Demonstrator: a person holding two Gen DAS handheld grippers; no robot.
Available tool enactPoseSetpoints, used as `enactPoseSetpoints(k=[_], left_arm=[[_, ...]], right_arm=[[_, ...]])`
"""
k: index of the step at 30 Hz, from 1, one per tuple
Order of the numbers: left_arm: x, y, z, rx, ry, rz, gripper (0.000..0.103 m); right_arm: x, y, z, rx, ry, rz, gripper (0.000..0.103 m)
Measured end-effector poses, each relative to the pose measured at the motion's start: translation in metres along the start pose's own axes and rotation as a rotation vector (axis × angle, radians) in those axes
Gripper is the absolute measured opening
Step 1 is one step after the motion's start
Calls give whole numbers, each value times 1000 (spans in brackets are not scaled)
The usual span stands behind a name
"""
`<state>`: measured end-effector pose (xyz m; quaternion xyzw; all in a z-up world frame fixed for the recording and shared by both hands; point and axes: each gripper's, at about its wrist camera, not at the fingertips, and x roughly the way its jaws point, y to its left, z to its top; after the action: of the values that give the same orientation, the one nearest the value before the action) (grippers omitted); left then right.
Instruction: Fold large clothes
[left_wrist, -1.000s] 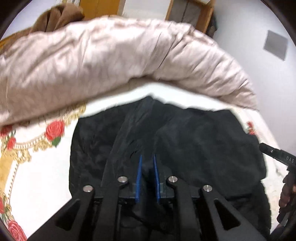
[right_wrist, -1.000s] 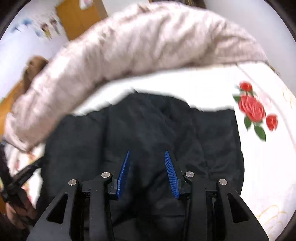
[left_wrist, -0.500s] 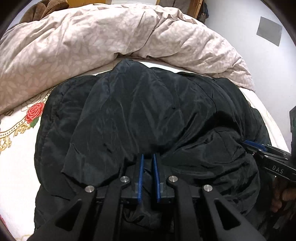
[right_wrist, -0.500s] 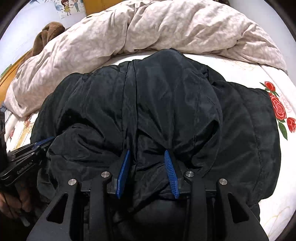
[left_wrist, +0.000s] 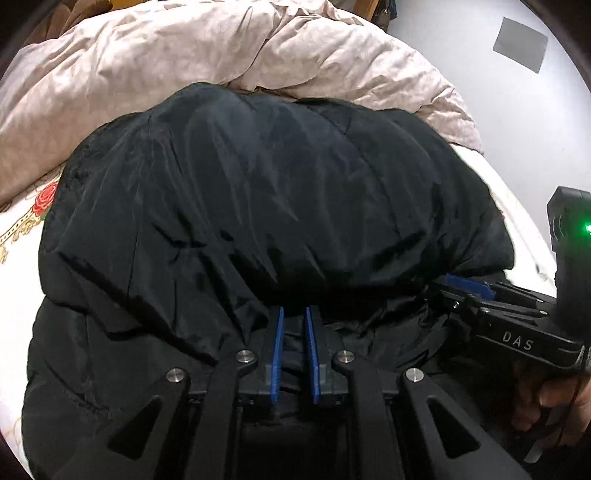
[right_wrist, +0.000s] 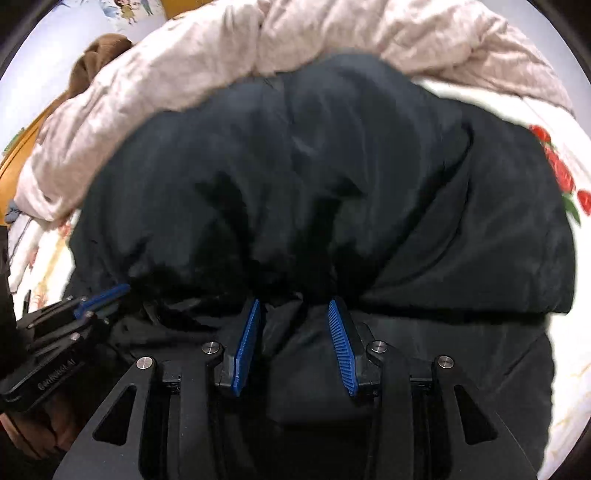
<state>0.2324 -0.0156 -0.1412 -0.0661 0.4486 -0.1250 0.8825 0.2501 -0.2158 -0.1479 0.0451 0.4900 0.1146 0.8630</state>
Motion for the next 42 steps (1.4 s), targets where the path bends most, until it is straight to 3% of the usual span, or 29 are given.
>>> enactPoseSetpoints(k=[10,16,22,29,42], left_arm=[[13,7,4,-10,-12,14,14],[-7,-6,10,-25,32,29,14],[-56,-23,2,-12,6,61,22],[-126,-28,-37,-23,-38,88,33],[-201,-38,-100,-2,-96,141,41]], right_arm=[[9,-3,-1,-9,-26,-11,39],[-16,9,0,11,-19,-22,40],[-79,17,-18,4,-99,-43,41],[-147,14,-64,-12,-156,-70,43],[-208,5,-144,45,-195,-97,47]])
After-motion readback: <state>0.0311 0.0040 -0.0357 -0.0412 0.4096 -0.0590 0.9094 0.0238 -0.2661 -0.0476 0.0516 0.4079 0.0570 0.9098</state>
